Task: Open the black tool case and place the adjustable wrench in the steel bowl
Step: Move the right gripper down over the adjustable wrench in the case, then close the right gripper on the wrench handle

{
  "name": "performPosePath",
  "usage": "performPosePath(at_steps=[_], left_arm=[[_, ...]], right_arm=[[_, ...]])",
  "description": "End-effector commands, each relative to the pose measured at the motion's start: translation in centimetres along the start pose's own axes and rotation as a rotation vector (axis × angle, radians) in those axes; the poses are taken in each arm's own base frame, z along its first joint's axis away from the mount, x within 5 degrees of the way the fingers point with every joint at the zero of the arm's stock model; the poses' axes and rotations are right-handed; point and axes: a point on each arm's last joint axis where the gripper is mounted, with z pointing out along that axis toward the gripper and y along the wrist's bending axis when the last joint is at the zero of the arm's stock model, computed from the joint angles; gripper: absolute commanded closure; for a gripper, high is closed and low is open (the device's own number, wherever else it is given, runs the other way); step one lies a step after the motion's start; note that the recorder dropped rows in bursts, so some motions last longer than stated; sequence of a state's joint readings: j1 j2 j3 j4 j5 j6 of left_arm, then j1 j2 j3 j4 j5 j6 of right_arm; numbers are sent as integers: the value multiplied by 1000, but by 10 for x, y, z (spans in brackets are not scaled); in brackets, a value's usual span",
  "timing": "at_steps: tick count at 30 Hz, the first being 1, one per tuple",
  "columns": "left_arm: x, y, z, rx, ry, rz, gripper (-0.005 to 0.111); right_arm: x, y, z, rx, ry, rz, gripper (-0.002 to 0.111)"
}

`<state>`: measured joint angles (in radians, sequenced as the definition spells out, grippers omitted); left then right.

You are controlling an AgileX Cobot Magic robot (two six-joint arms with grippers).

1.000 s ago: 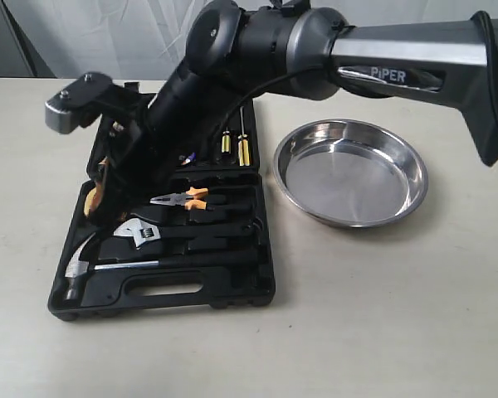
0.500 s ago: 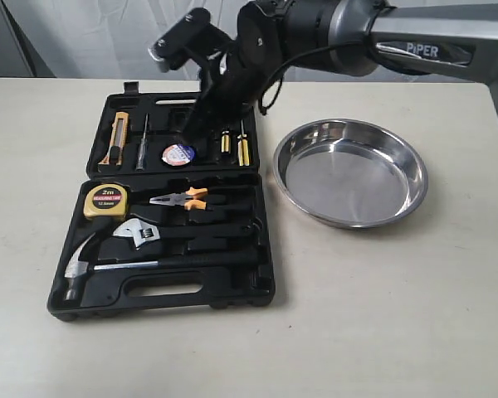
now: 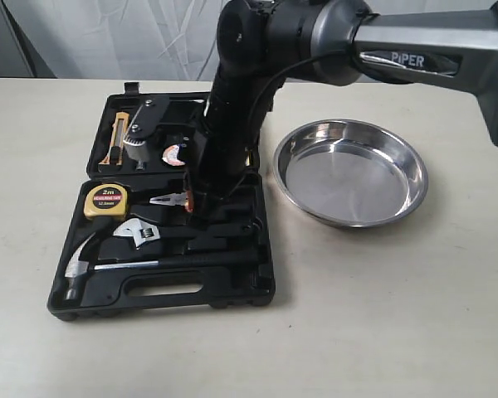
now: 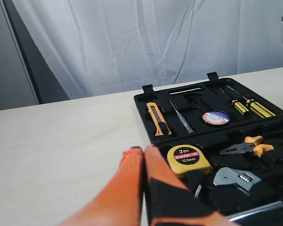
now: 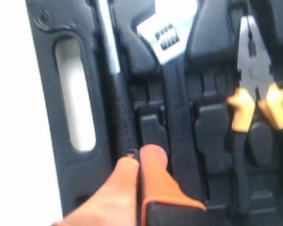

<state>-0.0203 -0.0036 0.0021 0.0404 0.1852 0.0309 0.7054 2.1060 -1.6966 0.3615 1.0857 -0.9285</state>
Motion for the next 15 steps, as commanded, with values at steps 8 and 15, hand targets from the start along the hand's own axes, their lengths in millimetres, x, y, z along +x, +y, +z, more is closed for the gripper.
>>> performPosePath(at_steps=[8,15], left_arm=[[-1,0,0,0,-5,2,106],[-1,0,0,0,-5,2,106]], right_arm=[[-28,1,4,223,-89,-229,63],[-34,4,20,251,-74,-276,63]])
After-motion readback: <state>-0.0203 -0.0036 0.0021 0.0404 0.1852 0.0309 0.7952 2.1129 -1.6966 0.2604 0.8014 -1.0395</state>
